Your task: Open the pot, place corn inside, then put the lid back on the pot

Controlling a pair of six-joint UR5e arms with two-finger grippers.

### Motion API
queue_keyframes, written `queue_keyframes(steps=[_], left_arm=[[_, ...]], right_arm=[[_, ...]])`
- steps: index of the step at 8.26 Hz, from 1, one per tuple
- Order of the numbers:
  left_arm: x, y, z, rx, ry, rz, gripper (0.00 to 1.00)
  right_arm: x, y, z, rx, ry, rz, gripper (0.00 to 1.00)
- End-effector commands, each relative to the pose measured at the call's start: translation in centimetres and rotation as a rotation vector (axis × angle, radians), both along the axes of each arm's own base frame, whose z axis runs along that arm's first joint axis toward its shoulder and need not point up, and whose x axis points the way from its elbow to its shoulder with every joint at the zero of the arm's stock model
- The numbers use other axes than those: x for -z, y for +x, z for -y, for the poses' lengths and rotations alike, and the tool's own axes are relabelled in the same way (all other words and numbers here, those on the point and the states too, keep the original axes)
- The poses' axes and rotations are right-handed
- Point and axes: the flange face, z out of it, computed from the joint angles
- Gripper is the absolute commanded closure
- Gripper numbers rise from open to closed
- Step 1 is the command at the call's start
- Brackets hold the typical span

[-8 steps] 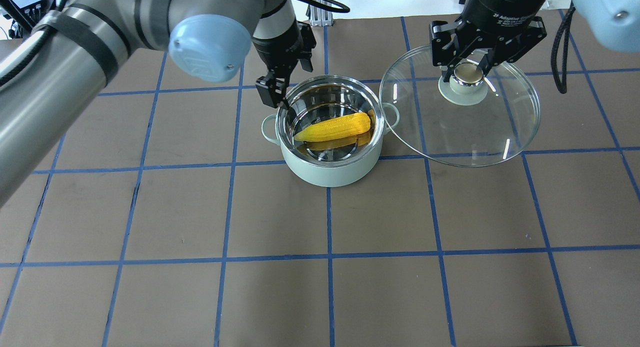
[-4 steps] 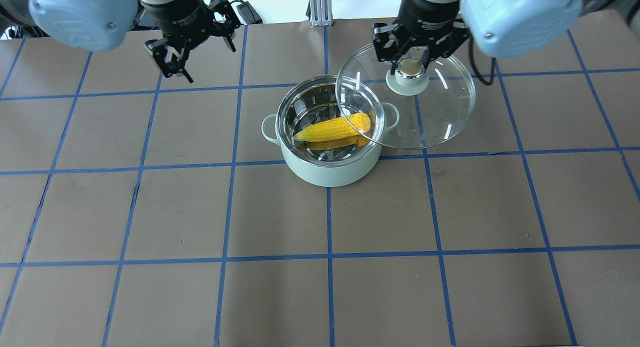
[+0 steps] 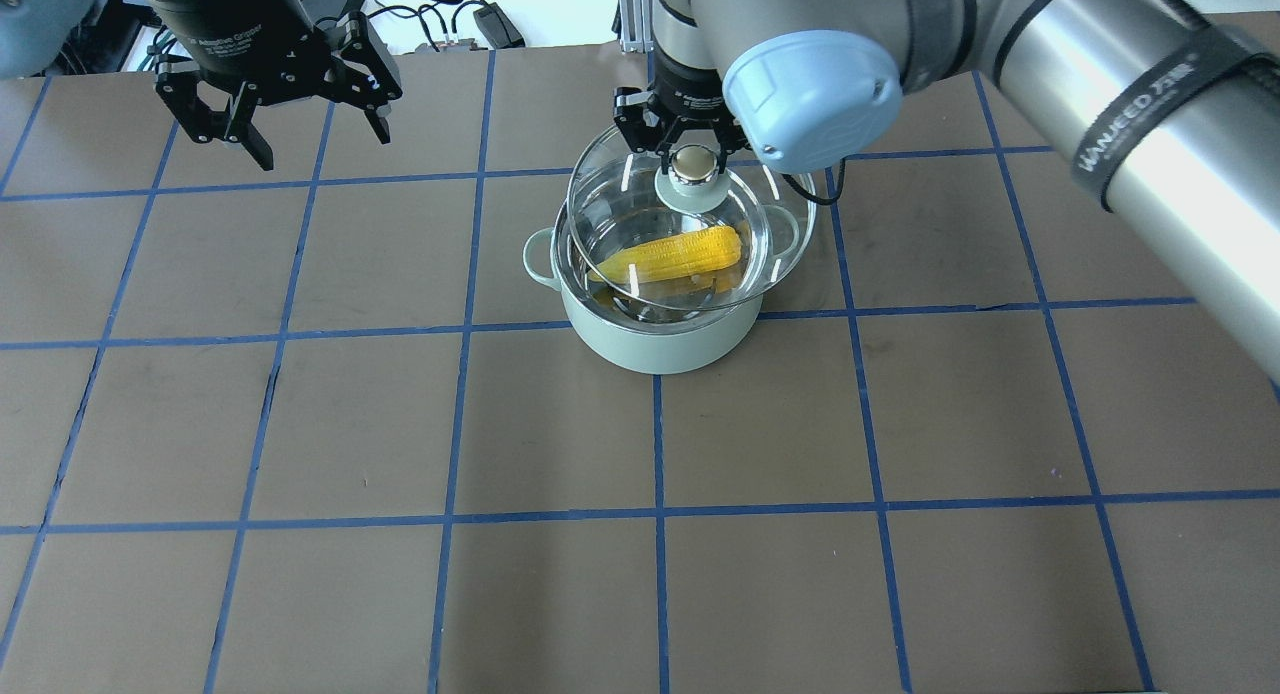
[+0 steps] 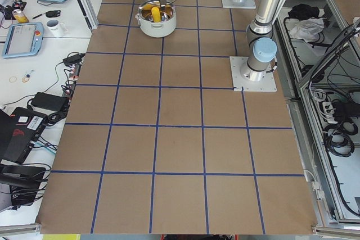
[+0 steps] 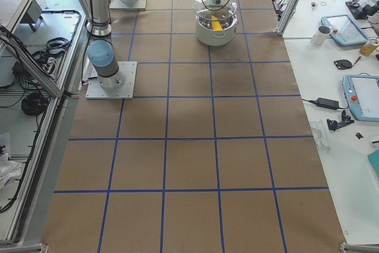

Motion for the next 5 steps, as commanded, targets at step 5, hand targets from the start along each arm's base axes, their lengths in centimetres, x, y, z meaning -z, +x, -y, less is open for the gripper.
queue_keyframes(steps=[5], left_arm=[[-1.9, -0.1, -0.5, 0.285, -0.075, -0.031, 0.0]], right_arm=[[6.1, 3.5, 2.7, -0.018, -0.005, -0.017, 0.7]])
